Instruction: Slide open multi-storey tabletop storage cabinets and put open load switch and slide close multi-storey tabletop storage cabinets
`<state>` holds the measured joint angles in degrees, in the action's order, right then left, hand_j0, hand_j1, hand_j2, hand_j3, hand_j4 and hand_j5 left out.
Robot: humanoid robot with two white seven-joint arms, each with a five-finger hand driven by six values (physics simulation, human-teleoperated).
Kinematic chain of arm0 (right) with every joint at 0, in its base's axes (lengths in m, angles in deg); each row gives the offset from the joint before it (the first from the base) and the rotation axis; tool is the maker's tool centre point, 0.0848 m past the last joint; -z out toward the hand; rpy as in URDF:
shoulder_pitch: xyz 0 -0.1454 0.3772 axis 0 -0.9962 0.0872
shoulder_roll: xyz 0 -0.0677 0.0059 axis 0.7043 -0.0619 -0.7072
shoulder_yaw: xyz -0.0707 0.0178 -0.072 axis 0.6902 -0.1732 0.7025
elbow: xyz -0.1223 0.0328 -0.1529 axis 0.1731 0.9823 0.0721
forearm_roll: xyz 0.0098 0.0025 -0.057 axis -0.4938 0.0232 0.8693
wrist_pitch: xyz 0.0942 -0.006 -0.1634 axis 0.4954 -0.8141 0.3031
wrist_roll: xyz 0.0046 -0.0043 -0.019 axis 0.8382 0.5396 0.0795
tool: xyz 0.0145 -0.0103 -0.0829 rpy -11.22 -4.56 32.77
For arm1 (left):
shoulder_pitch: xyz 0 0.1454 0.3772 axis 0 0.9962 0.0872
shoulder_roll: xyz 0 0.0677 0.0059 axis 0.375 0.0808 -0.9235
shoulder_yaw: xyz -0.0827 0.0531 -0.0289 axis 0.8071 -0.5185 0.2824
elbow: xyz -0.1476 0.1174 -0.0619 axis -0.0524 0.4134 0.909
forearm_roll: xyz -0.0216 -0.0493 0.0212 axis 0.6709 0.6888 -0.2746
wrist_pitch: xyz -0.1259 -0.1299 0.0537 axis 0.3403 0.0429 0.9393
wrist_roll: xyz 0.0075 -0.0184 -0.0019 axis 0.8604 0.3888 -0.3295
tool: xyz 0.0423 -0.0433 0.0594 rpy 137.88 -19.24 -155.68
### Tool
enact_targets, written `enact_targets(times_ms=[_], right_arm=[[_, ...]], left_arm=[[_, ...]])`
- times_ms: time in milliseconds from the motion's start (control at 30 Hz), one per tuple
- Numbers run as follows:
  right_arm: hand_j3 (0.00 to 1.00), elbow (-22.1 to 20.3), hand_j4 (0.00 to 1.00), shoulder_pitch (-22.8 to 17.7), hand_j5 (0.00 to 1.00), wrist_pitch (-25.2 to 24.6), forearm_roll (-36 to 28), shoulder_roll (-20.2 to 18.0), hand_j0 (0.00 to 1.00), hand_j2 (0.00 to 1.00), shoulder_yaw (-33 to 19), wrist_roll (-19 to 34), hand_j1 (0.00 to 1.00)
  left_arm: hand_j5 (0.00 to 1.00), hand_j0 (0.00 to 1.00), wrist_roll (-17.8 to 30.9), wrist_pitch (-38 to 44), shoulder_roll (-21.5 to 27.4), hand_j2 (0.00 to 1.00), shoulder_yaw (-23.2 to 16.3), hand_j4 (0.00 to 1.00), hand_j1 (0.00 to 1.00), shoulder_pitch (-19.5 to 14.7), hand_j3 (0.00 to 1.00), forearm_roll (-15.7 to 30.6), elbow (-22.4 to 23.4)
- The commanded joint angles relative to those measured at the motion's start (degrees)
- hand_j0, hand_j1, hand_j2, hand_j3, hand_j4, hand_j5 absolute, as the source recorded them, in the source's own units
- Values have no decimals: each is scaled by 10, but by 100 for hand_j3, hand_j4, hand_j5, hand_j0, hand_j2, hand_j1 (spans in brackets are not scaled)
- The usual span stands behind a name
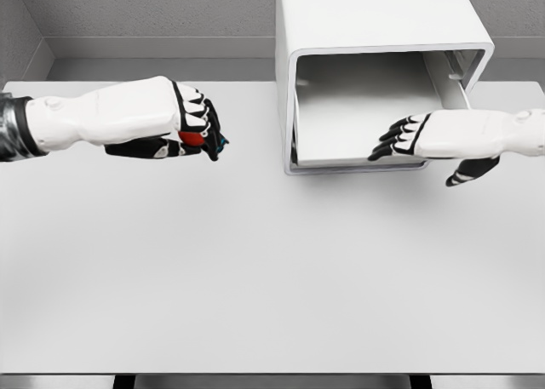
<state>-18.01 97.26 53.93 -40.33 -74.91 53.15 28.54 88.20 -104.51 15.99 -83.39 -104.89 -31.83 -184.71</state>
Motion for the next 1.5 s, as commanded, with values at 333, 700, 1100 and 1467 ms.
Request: enact_targets(times_ms=[333,700,1100,1467], right_arm=[[100,-21,100,-2,100,5,-9,-35,100,100,-1,0,100],[100,22,100,-6,100,-61,-19,-3,100,100,1,0,100],[100,-16,100,-8,100,-30,-14,-8,100,100,6,0,100],[100,-32,100,-12,100,5,-15,-49,100,100,4,0,100]], left_arm=[[44,44,3,2,-1,44,-2,44,44,-3,44,10,3],[44,44,3,2,-1,44,-2,44,44,-3,44,11,3],[44,44,5,2,-2,44,-2,44,44,-4,44,14,4],[44,44,5,2,-6,44,-2,44,44,-5,44,14,12]])
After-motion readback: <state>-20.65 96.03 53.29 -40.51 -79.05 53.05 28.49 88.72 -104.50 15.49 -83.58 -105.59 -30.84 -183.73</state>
